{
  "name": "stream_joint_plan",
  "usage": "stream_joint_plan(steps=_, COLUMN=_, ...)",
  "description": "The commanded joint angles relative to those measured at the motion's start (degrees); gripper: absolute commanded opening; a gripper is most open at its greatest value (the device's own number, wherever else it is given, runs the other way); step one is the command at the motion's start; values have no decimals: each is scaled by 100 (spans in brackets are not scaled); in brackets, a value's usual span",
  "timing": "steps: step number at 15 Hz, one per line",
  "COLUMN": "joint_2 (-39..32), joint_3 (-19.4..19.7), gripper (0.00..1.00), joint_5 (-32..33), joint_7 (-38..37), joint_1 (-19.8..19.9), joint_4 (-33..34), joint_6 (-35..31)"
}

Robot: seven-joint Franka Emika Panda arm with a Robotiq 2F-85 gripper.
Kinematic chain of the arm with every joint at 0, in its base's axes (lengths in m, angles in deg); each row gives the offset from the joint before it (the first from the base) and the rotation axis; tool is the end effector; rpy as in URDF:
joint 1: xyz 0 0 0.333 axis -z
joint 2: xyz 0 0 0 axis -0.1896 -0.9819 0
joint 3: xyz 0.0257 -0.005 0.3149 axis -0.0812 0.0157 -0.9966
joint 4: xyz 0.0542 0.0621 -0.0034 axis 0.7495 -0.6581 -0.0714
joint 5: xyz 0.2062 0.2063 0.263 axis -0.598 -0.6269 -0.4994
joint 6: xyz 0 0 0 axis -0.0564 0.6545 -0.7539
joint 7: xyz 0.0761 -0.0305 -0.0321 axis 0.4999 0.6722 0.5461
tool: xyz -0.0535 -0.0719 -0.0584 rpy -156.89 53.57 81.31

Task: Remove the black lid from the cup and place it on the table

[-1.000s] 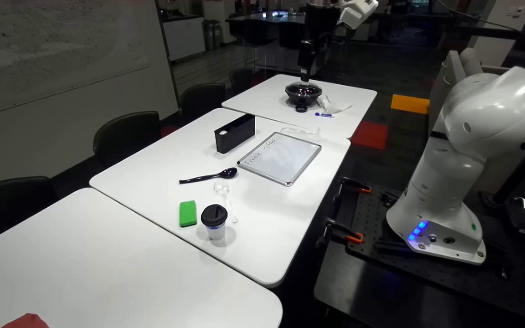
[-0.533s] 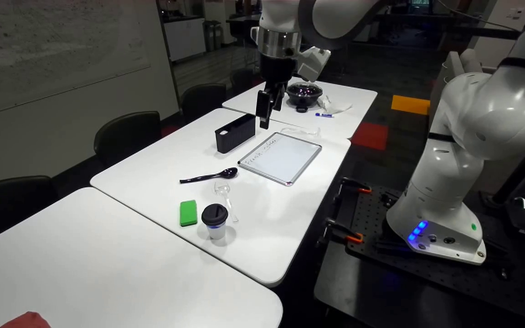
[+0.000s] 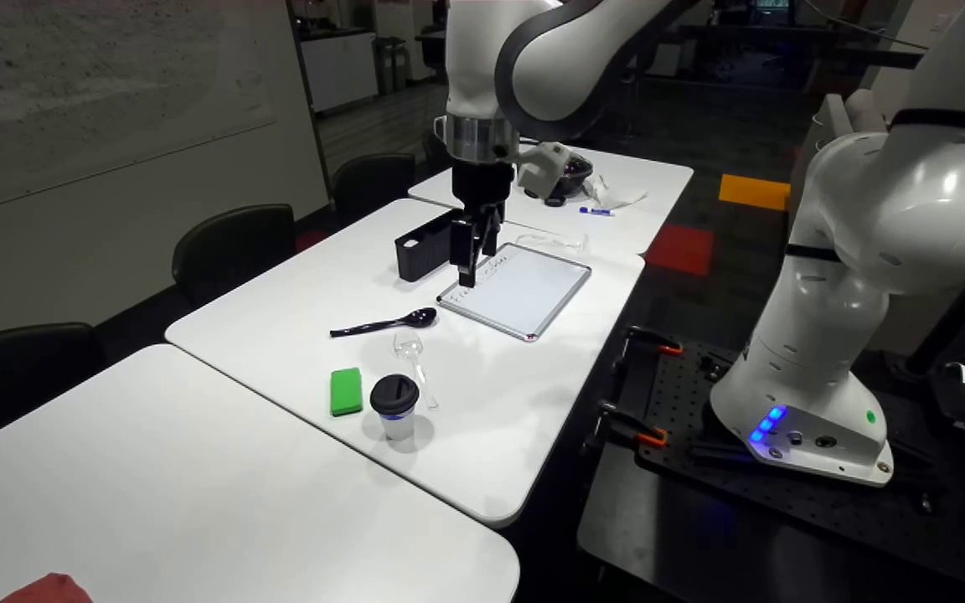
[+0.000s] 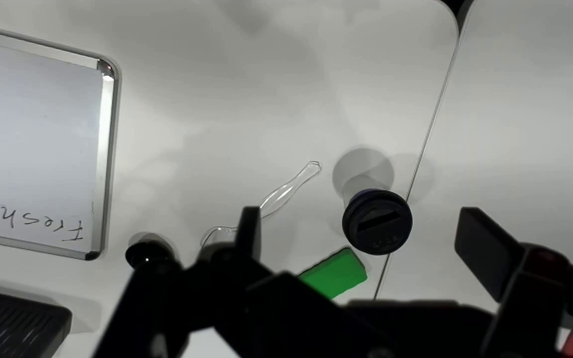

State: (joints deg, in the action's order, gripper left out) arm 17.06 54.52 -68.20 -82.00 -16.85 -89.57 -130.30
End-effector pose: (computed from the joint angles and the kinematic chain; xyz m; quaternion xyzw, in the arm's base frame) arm 0.4278 0.0838 0.3434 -0.9978 -0.0628 -0.0182 0.0104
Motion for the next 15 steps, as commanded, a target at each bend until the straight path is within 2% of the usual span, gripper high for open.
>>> stream_joint_plan(steps=1, joint_2=2, joint_3=-4, gripper=100, joint_5=-2, joint_7=1, joint_1=4, joint_4=18, joint_6=12)
stream_joint_plan(steps=2, joint_2=2, joint_3=-4, gripper=100, joint_5=-2, joint_7=1, joint_1=3, joint_4=27, joint_6=13)
stream_joint_plan(steps=7, joint_2=-1004, joint_3=-148, gripper=100, joint_5=215, joint_7=-657, joint_1=53, joint_4=164, joint_6=-1687)
stream_joint_plan(steps=10, joint_2=-1735, joint_3=-155, gripper=100, joint_5=39, joint_7=-772, joint_1=-43, joint_4=331, joint_6=-2385)
stream_joint_plan(steps=15, joint_2=-2751, joint_3=-15, gripper=100, joint_5=308, joint_7=-1313, joint_1=-333, joint_4=820, joint_6=-2675)
